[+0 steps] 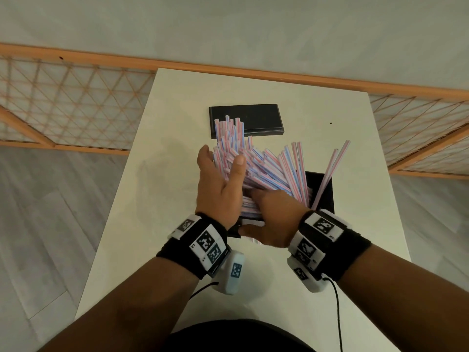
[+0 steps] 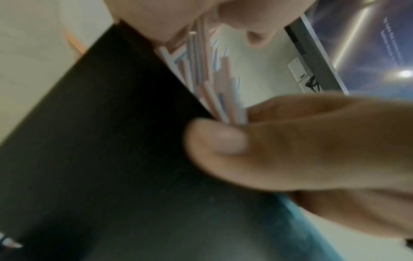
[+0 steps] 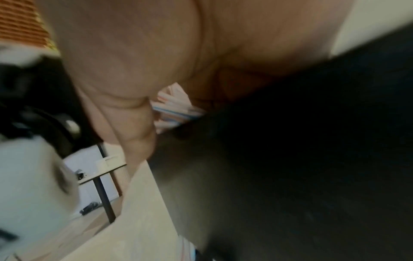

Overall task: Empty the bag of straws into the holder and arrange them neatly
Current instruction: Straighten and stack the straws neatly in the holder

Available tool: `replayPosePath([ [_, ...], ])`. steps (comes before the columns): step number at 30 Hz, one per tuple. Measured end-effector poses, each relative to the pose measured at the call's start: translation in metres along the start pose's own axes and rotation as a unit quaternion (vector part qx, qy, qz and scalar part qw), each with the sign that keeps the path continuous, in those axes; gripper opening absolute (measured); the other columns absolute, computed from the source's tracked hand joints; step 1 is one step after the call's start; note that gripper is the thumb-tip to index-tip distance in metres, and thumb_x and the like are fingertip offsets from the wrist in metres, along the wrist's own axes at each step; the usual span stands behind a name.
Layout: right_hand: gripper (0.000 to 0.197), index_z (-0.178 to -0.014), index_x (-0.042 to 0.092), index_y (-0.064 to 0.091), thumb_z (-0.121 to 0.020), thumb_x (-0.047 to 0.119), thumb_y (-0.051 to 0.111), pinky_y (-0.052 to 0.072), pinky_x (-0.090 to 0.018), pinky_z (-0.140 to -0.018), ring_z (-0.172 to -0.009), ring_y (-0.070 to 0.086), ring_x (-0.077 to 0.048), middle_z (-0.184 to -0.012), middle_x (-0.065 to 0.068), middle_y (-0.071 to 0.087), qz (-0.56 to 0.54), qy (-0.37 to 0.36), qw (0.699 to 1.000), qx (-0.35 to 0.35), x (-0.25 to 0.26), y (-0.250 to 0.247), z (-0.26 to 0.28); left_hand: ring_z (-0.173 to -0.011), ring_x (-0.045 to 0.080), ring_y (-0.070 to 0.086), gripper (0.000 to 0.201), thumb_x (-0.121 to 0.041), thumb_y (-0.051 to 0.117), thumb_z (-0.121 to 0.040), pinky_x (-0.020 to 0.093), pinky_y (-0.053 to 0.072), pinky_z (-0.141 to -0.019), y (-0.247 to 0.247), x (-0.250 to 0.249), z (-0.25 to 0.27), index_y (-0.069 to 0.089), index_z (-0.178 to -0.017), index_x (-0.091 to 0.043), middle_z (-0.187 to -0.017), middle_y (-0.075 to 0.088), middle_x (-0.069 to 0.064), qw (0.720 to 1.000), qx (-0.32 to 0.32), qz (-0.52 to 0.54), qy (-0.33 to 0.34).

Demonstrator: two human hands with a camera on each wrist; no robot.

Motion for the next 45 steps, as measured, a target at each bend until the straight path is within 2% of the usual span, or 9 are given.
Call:
replayPosePath([
  [4, 0.032, -0.1, 0.023, 0.065, -0.078, 0.047, 0.068, 0.051, -0.028, -0.074, -0.081, 0.066, -0.018, -0.09, 0.006, 0.07, -0.048, -0.025, 0.991, -0.124, -0.003, -0.041, 0.042, -0.126, 0.015, 0.058, 0.095, -0.069, 0.048, -0.086, 0.039, 0.047, -0.109, 0.002, 0.004, 0.001, 0.016, -0.155, -0.011, -0.141, 0.057, 0.002, 1.0, -0.009, 0.0, 0.017],
  [7, 0.029, -0.078, 0.02, 0.06, -0.077, 0.045, 0.074, 0.046, -0.027, -0.063, -0.066, 0.062, -0.016, -0.068, 0.008, 0.064, -0.07, 0.127, 0.961, -0.237, -0.055, -0.072, 0.064, -0.123, 0.014, 0.06, 0.083, -0.06, 0.05, -0.091, 0.039, 0.049, -0.107, 0.003, 0.004, 0.002, 0.022, -0.151, -0.01, -0.137, 0.059, 0.001, 1.0, -0.016, -0.003, 0.025],
  [12, 0.065, -0.114, 0.017, 0.055, -0.074, 0.066, 0.067, 0.049, -0.036, -0.078, -0.086, 0.065, -0.028, -0.081, 0.002, 0.066, -0.096, 0.349, 0.913, -0.19, -0.147, -0.081, 0.059, -0.101, -0.013, 0.06, 0.066, -0.048, 0.051, -0.093, 0.006, 0.046, -0.085, 0.0, 0.004, 0.0, 0.033, -0.141, -0.008, -0.115, 0.061, -0.015, 0.999, -0.03, 0.001, 0.039],
  [17, 0.021, -0.095, 0.021, 0.073, -0.088, 0.039, 0.067, 0.036, -0.025, -0.071, -0.083, 0.062, -0.02, -0.08, 0.005, 0.065, -0.073, 0.241, 0.944, -0.214, -0.108, -0.095, 0.032, -0.092, -0.017, 0.06, 0.05, -0.04, 0.053, -0.1, 0.003, 0.046, -0.077, 0.001, 0.008, -0.001, 0.035, -0.137, -0.011, -0.109, 0.059, -0.019, 0.999, -0.023, -0.009, 0.033],
  [22, 0.027, -0.102, 0.024, 0.067, -0.082, 0.041, 0.073, 0.044, -0.025, -0.071, -0.075, 0.065, -0.014, -0.086, 0.01, 0.065, -0.047, 0.073, 0.983, -0.161, -0.037, -0.089, 0.032, -0.092, -0.017, 0.061, 0.067, -0.052, 0.044, -0.093, 0.004, 0.046, -0.077, -0.002, 0.006, -0.001, 0.033, -0.139, -0.005, -0.109, 0.06, -0.016, 0.999, -0.026, 0.009, 0.042],
  [26, 0.043, -0.097, 0.023, 0.056, -0.071, 0.046, 0.081, 0.049, -0.026, -0.071, -0.072, 0.063, -0.007, -0.087, 0.012, 0.064, -0.03, 0.139, 0.981, -0.134, -0.052, -0.081, 0.04, -0.104, 0.003, 0.064, 0.081, -0.066, 0.038, -0.089, 0.022, 0.053, -0.089, -0.004, 0.009, -0.001, 0.031, -0.142, -0.006, -0.124, 0.062, 0.003, 0.998, -0.032, 0.024, 0.046],
  [29, 0.06, -0.103, 0.021, 0.054, -0.063, 0.056, 0.082, 0.053, -0.033, -0.078, -0.083, 0.063, -0.016, -0.094, 0.006, 0.065, -0.006, 0.232, 0.969, -0.079, -0.082, -0.071, 0.041, -0.097, -0.006, 0.062, 0.077, -0.063, 0.038, -0.09, 0.01, 0.049, -0.081, -0.003, 0.01, -0.001, 0.031, -0.141, -0.006, -0.122, 0.061, 0.002, 0.998, -0.027, 0.027, 0.043],
  [36, 0.07, -0.111, 0.025, 0.041, -0.063, 0.052, 0.085, 0.038, -0.02, -0.063, -0.075, 0.052, -0.007, -0.093, 0.011, 0.054, -0.018, 0.13, 0.991, 0.003, -0.05, -0.041, 0.012, -0.097, -0.009, 0.063, 0.078, -0.064, 0.039, -0.089, 0.011, 0.049, -0.083, -0.001, 0.008, -0.001, 0.033, -0.139, -0.005, -0.114, 0.061, -0.011, 0.998, -0.025, 0.037, 0.043],
  [45, 0.067, -0.115, 0.024, 0.042, -0.068, 0.055, 0.079, 0.048, -0.032, -0.083, -0.091, 0.053, -0.018, -0.105, 0.002, 0.051, 0.013, 0.138, 0.99, 0.02, -0.044, -0.018, -0.006, -0.095, -0.009, 0.064, 0.065, -0.054, 0.041, -0.096, 0.009, 0.049, -0.077, -0.003, 0.007, -0.001, 0.032, -0.139, -0.007, -0.114, 0.059, -0.008, 0.999, -0.021, 0.046, 0.021],
])
Point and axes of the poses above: each hand's wrist, its own z-axis away from the middle knuckle, its own y-axis out of the palm, x = y × z, the point moved 6 cm from there along -z, towards the middle knuckle
